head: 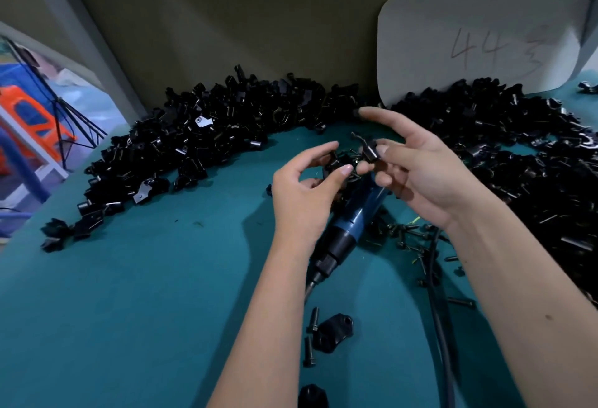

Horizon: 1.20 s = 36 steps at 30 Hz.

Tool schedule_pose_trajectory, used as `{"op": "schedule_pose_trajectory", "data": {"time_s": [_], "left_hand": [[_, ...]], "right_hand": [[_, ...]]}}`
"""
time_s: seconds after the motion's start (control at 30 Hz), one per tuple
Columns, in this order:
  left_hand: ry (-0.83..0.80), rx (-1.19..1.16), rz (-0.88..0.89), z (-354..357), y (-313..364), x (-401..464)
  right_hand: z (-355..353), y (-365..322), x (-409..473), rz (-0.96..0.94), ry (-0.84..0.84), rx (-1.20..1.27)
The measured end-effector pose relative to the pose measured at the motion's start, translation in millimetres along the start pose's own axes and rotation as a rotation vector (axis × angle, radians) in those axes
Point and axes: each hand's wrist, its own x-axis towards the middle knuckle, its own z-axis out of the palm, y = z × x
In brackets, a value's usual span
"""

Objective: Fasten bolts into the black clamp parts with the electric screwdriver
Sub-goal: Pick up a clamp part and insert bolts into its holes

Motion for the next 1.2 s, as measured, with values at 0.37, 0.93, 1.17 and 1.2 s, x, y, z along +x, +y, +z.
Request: {"op": "schedule_pose_trajectory", "data": {"time_s": [0.37,0.93,1.17,1.2], "left_hand": [[-0.066,-0.020,0.040,-4.7,1.1,0.5],[-0.076,-0.312,-0.108,5.9,-0.9,-3.7],[-0.068,-0.352,-0.120,1.3,-0.6,-0.4],[-0.064,-0.353,-0.120,1.6,-0.3,-0.8]], "right_hand": [[-5.6,3.5,-2.2,0.089,0.004,0.031],[12.3,12.7,6.0,-0.277,0.208,-0.732],[9.7,3.9,1.3,-0.179,-0.074,-0.749],[7.8,1.6,0.8,-0.104,-0.048,-0.726]]}}
